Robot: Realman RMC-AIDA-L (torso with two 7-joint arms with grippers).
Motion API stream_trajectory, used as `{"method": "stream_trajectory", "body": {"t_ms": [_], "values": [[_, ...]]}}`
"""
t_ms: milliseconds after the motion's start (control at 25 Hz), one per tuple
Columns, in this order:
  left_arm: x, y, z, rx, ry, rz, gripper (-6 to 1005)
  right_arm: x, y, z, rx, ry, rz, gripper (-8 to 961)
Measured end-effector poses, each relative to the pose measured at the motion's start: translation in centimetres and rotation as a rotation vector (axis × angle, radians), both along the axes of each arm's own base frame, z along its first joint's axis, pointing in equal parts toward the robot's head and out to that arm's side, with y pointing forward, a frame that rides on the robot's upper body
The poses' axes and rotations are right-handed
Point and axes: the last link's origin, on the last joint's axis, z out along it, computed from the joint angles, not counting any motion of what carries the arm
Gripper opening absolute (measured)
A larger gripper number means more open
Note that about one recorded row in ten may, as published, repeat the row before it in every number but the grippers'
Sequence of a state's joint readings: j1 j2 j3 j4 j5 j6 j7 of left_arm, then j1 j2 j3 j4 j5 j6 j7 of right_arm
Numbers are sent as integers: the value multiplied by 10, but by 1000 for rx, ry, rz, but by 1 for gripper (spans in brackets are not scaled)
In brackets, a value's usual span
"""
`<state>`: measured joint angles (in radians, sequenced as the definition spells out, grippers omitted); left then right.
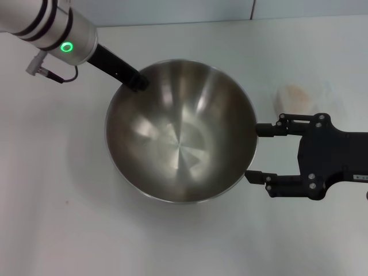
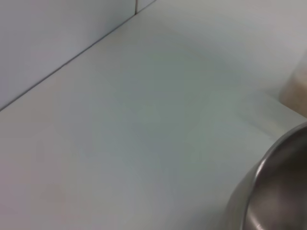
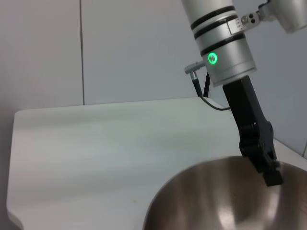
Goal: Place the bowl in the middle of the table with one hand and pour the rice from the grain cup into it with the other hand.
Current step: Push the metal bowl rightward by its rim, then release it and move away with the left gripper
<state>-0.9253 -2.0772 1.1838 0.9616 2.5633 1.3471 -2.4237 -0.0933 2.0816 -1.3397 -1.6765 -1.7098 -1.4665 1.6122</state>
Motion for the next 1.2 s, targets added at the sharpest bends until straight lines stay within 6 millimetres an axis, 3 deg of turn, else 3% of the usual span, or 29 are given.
{"method": "stream_trajectory", "body": {"t_ms": [720,1040,1200], "values": [[1,7,-9,36,-7,-52,32,0,0,-1,-2,8,7,744],[-9,8,-8,58,-5,-41,44,0,-1,-1,-9,10,11,744],[-12,9,-8,69,-3,-39,175,-1,-2,-2,-13,10,13,744]]}}
